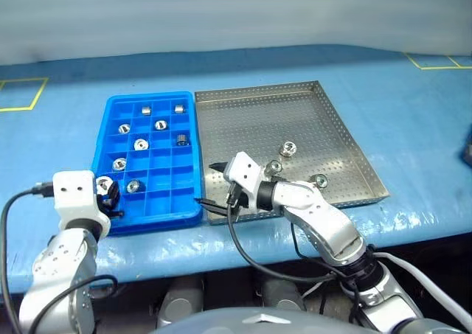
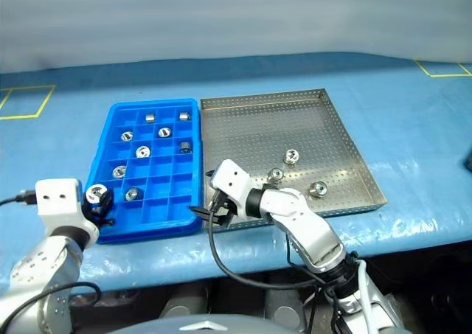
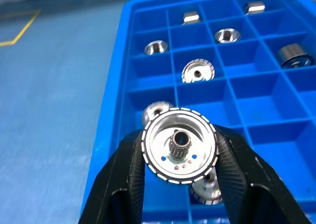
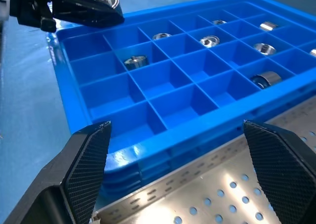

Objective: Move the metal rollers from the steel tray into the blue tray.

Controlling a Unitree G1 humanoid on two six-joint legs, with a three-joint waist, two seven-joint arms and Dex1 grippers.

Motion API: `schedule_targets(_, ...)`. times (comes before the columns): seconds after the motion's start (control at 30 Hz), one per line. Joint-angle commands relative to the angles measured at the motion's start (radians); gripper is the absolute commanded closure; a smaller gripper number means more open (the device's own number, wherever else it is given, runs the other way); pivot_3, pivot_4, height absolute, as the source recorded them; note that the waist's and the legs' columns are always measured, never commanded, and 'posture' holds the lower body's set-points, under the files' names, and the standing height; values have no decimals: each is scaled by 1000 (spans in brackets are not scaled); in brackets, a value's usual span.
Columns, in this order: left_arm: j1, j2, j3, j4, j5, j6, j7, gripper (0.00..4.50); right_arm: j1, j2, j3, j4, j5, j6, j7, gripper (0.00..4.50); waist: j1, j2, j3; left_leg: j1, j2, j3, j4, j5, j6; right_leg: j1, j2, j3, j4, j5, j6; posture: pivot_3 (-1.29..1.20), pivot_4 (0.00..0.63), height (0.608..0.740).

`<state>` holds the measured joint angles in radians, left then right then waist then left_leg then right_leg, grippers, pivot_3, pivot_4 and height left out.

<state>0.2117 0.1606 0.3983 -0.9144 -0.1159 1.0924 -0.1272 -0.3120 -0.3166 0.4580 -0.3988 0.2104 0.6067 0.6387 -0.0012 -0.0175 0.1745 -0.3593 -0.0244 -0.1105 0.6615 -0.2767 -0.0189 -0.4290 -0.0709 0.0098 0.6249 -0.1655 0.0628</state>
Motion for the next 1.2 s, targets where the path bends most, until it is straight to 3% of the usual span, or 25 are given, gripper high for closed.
schedule_targets(0.03, 35, -30, 22, -64, 11, -6, 34, 2800, -24, 13, 6, 10, 5, -44, 29, 0, 7, 0, 0, 0, 0, 0, 0, 0, 0, 0, 0, 0, 0, 0, 0, 156, 150, 740)
schedule_targets(0.33, 96, -81, 8, -28, -10, 5, 53, 2800, -23, 22, 19, 18, 10, -57, 66, 0, 18, 0, 0, 0, 0, -1, -1, 0, 0, 0, 0, -1, 0, -1, -2, 159, 150, 740)
schedule_targets(0.47, 76, -65, 6, -25, -30, 17, 41, 1441, -8, 18, 4, 3, 9, -47, 50, 0, 16, 0, 0, 0, 0, -1, -1, 0, 0, 0, 0, -1, 0, -1, -2, 128, 150, 740)
schedule_targets(0.6, -46, -34, 28, -46, -109, -1, -20, 112, 35, -3, -36, -39, 11, -23, 19, 0, 18, 0, 0, -1, 0, -2, -1, 0, -1, 0, 0, -2, 0, -1, -2, 84, 150, 740)
schedule_targets(0.77, -193, 102, -41, 34, -173, -24, -126, 50, 90, -31, -97, -86, 14, 7, -25, 0, 4, 0, 0, -1, 0, -1, -1, 1, -2, 0, 0, -2, 0, -1, -2, 30, 150, 740)
schedule_targets(0.93, -396, 204, -248, 272, -163, -121, -210, 50, 155, -66, -166, -134, 2, 31, -78, 0, -11, 0, 0, -1, 0, -2, 0, 1, -2, 0, 0, -3, 1, -1, -2, -68, 150, 740)
schedule_targets(1.2, -638, 153, -503, 666, -107, -322, -286, 50, 261, -91, -235, -219, -7, 69, -165, 0, -61, 0, 0, -1, 0, 0, -1, 1, -1, -1, 0, 0, 0, 1, 1, -180, 150, 740)
